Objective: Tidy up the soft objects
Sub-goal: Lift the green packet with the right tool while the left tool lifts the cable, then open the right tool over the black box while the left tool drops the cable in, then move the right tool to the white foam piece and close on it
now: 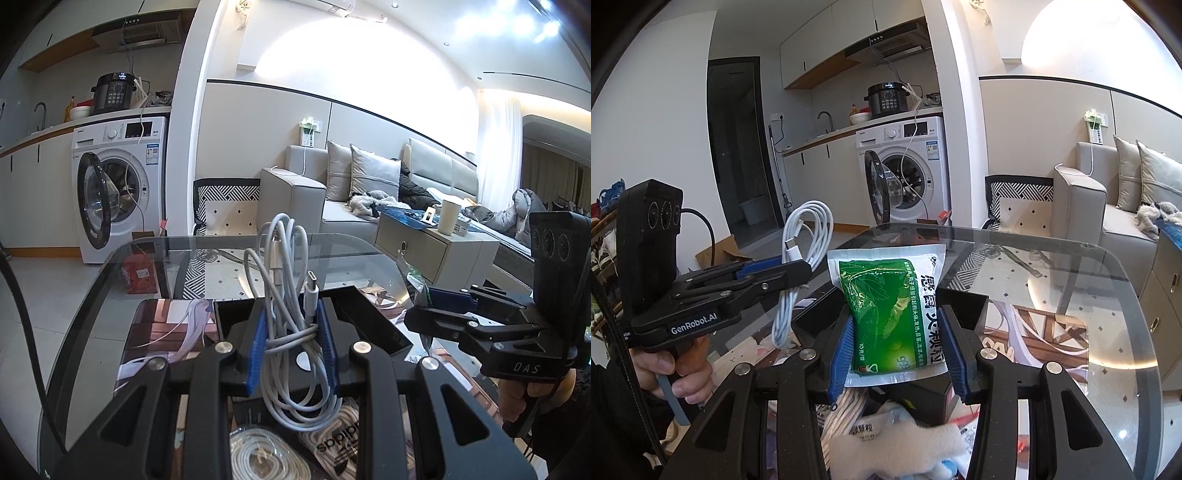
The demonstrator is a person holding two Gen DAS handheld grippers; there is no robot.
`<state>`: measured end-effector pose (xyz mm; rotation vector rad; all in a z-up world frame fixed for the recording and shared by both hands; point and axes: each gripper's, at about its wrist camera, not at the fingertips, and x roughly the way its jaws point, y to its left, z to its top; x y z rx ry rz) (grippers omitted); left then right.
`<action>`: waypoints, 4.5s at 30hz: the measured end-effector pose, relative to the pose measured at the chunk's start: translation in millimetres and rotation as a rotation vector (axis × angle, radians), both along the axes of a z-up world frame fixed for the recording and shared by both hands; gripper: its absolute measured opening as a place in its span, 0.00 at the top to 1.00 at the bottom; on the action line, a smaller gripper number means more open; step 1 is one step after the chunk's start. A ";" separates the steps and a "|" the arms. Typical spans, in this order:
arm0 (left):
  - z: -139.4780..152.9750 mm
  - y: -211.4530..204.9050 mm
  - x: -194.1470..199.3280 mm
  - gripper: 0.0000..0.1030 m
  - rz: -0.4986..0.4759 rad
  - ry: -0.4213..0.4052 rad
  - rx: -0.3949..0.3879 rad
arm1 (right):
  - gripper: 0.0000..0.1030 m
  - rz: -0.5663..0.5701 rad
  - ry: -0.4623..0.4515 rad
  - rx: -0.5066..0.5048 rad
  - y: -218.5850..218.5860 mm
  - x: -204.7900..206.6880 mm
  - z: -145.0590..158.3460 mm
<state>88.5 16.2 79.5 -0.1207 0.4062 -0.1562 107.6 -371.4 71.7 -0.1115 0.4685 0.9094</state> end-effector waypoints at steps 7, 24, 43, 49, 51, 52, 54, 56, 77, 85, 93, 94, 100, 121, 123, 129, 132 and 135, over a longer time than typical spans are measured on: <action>-4.3 1.7 18.4 0.75 0.007 0.022 -0.004 | 0.56 0.006 0.010 -0.007 8.4 15.2 -3.5; -10.9 4.8 43.9 0.75 0.017 0.045 -0.002 | 0.56 0.022 0.009 -0.027 29.3 37.3 -9.7; -13.0 -7.9 46.8 0.51 -0.011 0.060 0.040 | 0.48 0.021 -0.001 -0.051 25.2 36.8 -13.7; -9.6 -7.5 36.7 0.44 -0.001 0.055 0.067 | 0.30 -0.004 -0.008 -0.042 12.0 30.8 -11.1; -8.4 -8.2 30.4 0.32 0.001 0.053 0.082 | 0.18 -0.013 -0.006 -0.037 7.0 27.5 -10.0; -8.4 -8.1 27.4 0.17 0.007 0.051 0.084 | 0.11 -0.019 -0.001 -0.034 3.5 25.6 -9.9; -6.6 -6.1 18.0 0.04 0.032 0.026 0.081 | 0.05 -0.029 0.007 -0.017 -3.7 21.8 -7.8; -4.8 -3.3 14.4 0.03 0.037 0.026 0.080 | 0.01 -0.037 0.021 -0.010 -10.5 18.4 -7.0; -16.8 4.1 -23.6 0.00 0.111 0.084 0.095 | 0.01 -0.111 0.032 -0.023 -53.2 -23.0 -8.1; -21.8 9.9 -39.2 0.00 0.136 0.072 0.091 | 0.01 -0.125 0.039 -0.082 -63.4 -31.4 -20.3; -38.4 10.1 -42.3 0.00 0.132 0.121 0.107 | 0.01 -0.123 0.055 -0.122 -63.4 -29.1 -28.8; -41.0 9.0 -42.7 0.00 0.131 0.128 0.113 | 0.01 -0.122 0.057 -0.124 -62.5 -28.8 -28.7; -49.9 9.0 -42.3 0.00 0.127 0.156 0.118 | 0.01 -0.086 0.046 -0.145 -56.8 -32.1 -33.2; -68.3 10.0 -41.4 0.00 0.114 0.215 0.123 | 0.01 0.024 -0.008 -0.286 -25.4 -43.8 -52.4; -68.9 9.8 -41.1 0.00 0.113 0.217 0.123 | 0.01 0.025 -0.016 -0.300 -23.7 -44.2 -54.6; -72.6 10.6 -38.6 0.00 0.111 0.224 0.123 | 0.01 0.055 -0.009 -0.316 -15.5 -41.5 -57.9; -72.9 10.8 -38.0 0.00 0.113 0.223 0.122 | 0.01 0.075 -0.009 -0.325 -10.3 -40.9 -60.0; -73.8 12.6 -37.3 0.00 0.118 0.225 0.118 | 0.01 0.078 -0.014 -0.340 -5.5 -38.8 -63.8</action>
